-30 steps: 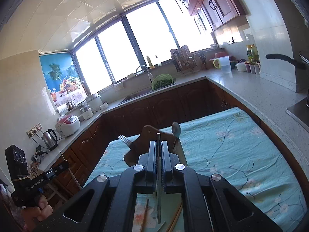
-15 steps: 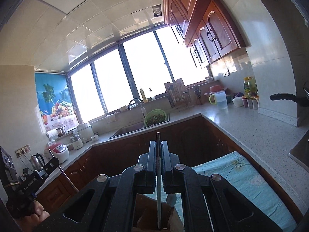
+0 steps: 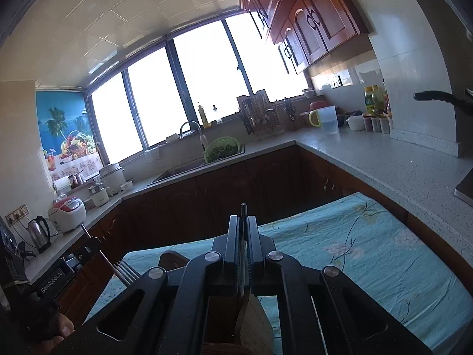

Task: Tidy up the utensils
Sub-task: 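Lift the metal chopsticks and insert them into the wooden holder, then release, then return both open grippers to the wooden chopsticks on the cloth, then grasp a wooden chopstick with the left gripper while the right gripper grasps another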

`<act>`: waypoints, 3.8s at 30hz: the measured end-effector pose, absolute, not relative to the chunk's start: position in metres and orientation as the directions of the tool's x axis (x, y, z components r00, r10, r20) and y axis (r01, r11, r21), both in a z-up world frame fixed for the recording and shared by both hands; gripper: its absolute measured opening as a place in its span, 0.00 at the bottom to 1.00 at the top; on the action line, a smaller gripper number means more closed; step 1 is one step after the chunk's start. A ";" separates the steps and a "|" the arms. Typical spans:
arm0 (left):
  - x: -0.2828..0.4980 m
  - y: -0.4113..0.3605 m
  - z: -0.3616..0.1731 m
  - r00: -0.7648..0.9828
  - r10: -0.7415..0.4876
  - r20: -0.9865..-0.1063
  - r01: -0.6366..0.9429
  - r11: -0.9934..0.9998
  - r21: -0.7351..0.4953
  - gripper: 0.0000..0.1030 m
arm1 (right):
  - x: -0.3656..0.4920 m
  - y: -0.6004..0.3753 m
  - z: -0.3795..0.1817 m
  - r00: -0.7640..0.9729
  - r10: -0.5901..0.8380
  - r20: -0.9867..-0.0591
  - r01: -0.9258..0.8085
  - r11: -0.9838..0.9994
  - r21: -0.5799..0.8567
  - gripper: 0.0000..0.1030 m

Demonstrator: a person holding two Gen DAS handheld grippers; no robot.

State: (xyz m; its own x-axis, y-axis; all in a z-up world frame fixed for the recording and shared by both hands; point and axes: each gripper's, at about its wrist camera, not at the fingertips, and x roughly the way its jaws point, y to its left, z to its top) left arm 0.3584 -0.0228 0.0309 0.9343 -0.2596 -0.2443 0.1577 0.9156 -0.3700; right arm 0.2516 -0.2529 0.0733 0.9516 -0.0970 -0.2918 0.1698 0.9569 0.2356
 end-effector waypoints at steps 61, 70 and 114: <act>0.150 0.052 0.021 0.824 -0.198 -0.532 -0.021 0.926 -0.377 0.76 | 0.069 -0.266 0.016 0.891 -0.001 -0.453 0.211 0.887 0.412 0.97; 0.143 0.048 0.019 0.777 -0.176 -0.604 -0.050 0.940 -0.337 0.76 | 0.067 -0.268 -0.015 0.839 0.002 -0.544 0.254 0.883 0.395 0.97; 0.289 -0.022 -0.032 0.585 -0.117 -0.803 0.079 0.993 -0.087 0.33 | 0.168 -0.283 -0.065 0.601 -0.169 -0.782 0.298 0.954 0.023 0.26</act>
